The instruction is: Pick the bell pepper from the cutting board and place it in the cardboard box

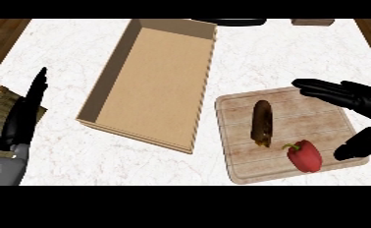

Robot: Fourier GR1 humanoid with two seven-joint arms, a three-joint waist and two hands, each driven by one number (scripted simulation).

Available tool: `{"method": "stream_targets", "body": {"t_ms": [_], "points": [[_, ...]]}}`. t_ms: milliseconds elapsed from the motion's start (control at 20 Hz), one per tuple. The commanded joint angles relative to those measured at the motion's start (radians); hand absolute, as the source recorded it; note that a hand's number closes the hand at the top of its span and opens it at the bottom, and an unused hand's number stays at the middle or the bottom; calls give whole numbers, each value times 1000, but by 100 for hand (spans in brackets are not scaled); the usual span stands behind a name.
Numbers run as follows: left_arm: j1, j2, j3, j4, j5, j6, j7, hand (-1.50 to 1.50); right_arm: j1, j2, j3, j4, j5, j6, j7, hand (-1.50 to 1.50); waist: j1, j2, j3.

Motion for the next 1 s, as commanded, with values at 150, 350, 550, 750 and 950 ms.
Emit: {"method": "stream_targets", "body": {"t_ms": [150,350,550,750,950], "points": [[-4,-11,5,43,-15,-5,-34,0,-117,-41,156,69,287,-19,-217,-150,2,-5,-5],[-40,16,32,74,-11,-32,-24,0,-195,-74,230,107,430,-51,-193,-150,-6,-7,-6],[3,-9,24,14,-21,-16,9,0,-235,6,295,117,493,-17,-140,-150,-15,-15,-6],[52,-16,36,-41,-35,-15,26,0,-224,34,295,102,562,-46,-101,-150,-27,-18,-6],[-8,-38,68,78,-62,-20,-45,0,-184,64,286,124,629,-96,-108,-150,-40,-17,-6]]}}
